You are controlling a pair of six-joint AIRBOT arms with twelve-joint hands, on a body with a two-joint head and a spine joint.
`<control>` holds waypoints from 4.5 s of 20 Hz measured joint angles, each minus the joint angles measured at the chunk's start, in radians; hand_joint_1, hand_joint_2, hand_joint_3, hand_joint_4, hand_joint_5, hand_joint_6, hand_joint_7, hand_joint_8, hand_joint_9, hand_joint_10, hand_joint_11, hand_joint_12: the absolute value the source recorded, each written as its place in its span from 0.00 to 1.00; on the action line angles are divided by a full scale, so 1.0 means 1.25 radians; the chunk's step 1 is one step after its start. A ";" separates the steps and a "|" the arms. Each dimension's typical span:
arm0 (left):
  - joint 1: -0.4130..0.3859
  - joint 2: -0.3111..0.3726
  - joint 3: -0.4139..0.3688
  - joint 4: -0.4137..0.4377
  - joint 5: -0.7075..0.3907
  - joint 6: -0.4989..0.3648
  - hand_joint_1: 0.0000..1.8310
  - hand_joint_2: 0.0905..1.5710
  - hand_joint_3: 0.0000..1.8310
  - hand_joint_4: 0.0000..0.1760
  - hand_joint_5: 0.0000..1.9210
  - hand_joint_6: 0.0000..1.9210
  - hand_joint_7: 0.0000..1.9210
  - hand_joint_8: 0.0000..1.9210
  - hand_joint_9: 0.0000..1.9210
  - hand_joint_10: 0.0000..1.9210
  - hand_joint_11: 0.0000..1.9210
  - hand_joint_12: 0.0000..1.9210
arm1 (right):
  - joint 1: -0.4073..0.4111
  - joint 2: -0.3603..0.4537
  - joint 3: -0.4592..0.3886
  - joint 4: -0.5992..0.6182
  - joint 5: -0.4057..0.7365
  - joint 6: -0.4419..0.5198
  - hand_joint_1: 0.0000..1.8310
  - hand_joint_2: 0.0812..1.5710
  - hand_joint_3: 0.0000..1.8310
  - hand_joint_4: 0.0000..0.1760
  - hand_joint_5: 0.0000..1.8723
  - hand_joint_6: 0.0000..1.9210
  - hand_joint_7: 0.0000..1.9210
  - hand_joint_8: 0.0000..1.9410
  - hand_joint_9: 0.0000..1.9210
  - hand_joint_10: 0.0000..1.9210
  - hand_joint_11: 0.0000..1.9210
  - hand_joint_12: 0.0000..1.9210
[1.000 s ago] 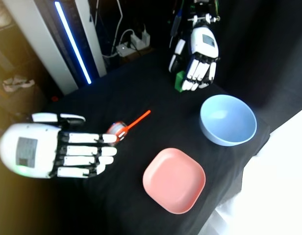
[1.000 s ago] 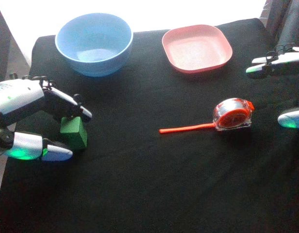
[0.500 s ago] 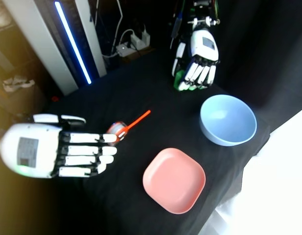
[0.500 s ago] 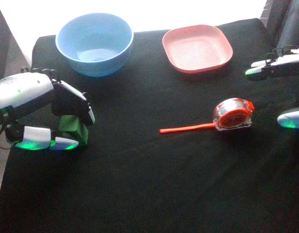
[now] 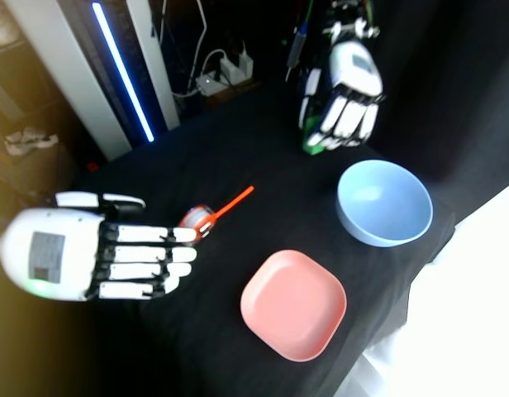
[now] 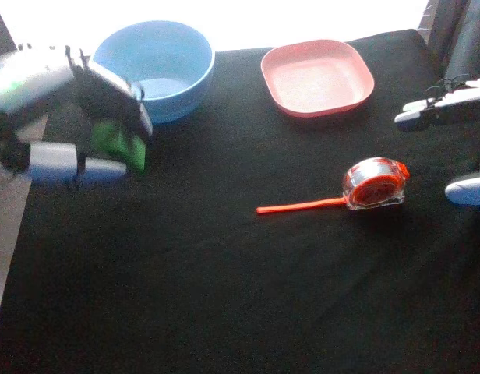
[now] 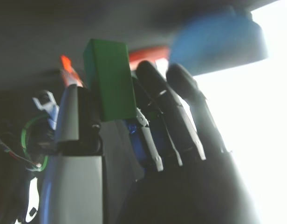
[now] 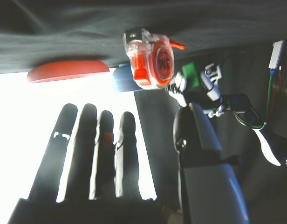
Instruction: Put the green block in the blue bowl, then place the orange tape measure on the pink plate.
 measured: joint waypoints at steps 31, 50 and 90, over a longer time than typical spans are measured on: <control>-0.164 -0.147 0.154 -0.077 0.217 0.134 0.43 0.60 0.00 0.52 0.20 0.00 0.26 0.00 0.33 0.02 0.15 0.57 | 0.044 -0.041 0.038 -0.035 0.027 0.039 0.54 0.63 0.00 0.22 0.24 0.00 0.15 0.00 0.16 0.00 0.00 0.46; 0.208 0.045 -0.092 -0.209 -0.133 0.091 0.50 0.52 0.00 0.90 0.07 0.00 0.03 0.00 0.00 0.00 0.06 0.03 | 0.089 -0.134 0.092 -0.092 -0.048 0.041 0.58 0.62 0.00 0.31 0.34 0.00 0.26 0.00 0.28 0.01 0.11 0.49; 0.258 0.023 -0.082 -0.240 -0.170 0.056 0.42 0.53 0.00 0.69 0.08 0.00 0.09 0.00 0.09 0.00 0.00 0.29 | 0.351 -0.222 0.301 -0.015 -0.048 0.037 0.77 0.62 0.00 0.00 0.74 0.01 0.65 0.27 0.59 0.55 0.52 0.65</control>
